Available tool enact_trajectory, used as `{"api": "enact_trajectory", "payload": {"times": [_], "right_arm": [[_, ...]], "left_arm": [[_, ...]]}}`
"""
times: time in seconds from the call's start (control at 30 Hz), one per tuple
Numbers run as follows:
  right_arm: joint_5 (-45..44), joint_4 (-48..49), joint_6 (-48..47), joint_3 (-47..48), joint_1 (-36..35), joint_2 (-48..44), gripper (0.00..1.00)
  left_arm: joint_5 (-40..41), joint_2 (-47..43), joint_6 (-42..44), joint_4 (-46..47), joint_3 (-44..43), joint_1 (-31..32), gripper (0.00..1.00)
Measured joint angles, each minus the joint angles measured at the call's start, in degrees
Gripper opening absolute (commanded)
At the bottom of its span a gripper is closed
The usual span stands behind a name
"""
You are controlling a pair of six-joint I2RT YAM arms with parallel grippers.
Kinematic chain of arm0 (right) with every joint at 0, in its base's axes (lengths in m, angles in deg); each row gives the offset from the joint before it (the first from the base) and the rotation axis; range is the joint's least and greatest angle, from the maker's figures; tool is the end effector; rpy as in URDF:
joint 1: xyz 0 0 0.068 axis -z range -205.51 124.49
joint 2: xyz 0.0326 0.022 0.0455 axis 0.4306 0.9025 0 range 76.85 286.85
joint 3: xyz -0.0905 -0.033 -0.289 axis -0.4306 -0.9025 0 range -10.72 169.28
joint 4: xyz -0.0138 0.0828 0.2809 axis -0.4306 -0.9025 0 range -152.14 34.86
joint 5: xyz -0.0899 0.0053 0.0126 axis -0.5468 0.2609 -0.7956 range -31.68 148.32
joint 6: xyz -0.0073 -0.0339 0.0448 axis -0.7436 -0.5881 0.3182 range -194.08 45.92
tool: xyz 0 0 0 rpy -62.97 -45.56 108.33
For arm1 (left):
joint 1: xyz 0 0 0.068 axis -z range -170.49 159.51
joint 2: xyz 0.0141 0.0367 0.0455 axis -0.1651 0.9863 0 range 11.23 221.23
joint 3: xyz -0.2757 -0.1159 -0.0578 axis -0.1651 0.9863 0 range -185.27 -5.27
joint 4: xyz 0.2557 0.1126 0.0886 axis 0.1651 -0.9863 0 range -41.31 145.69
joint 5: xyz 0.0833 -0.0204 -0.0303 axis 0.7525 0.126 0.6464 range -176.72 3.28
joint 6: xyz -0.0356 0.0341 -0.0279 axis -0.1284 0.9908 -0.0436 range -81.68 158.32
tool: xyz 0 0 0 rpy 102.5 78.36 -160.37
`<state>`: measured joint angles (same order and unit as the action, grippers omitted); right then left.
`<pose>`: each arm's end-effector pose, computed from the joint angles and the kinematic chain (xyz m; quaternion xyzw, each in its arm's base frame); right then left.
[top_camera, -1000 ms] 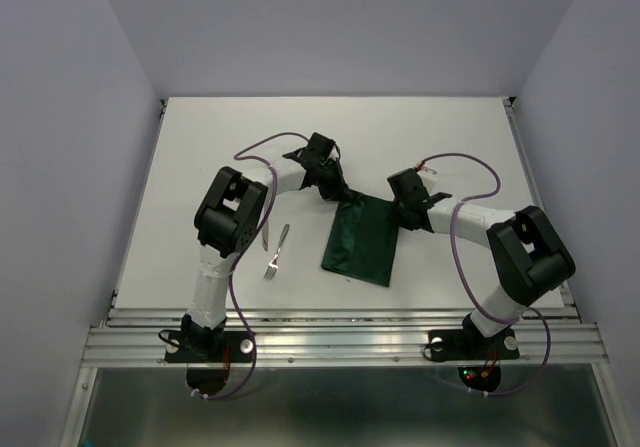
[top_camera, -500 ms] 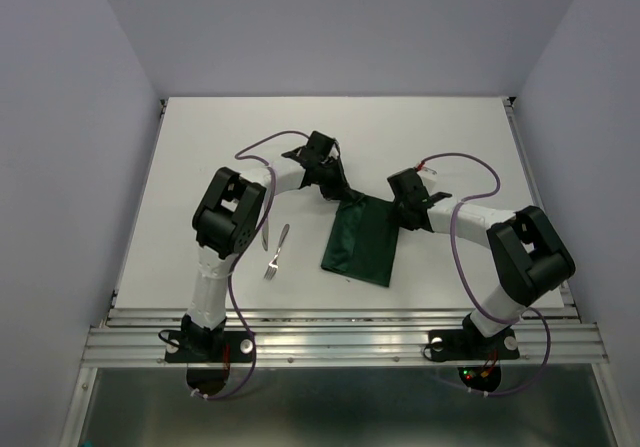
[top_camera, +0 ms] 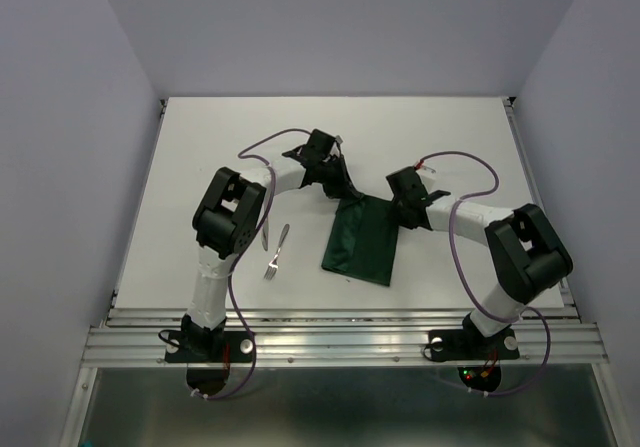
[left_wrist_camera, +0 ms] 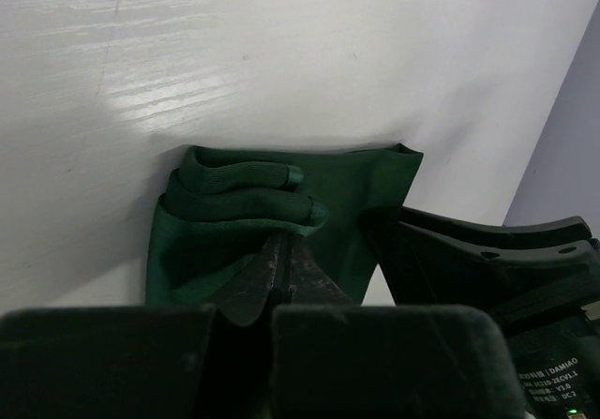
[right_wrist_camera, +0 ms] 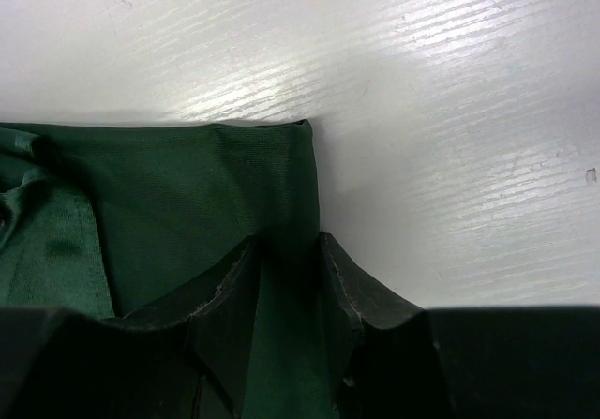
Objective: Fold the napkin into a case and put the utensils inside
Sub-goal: Pick up the 2/3-rectangle-folded napkin at the center of the board.
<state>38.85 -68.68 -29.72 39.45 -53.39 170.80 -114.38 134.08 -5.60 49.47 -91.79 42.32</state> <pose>0.3095 0.1488 0.1664 0.1826 0.9292 0.0324 0.3196 0.4281 -0.2979 0.1723 0.0098 0.8941 -0.4141 0.1705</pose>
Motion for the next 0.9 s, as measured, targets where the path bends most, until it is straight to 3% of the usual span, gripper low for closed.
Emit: {"api": "enact_trajectory", "payload": {"times": [0.9], "right_arm": [[0.22,0.02,0.0,0.79,0.0,0.72,0.41]], "left_arm": [[-2.78,6.8,1.25,0.42,-9.38,0.5,0.0]]}}
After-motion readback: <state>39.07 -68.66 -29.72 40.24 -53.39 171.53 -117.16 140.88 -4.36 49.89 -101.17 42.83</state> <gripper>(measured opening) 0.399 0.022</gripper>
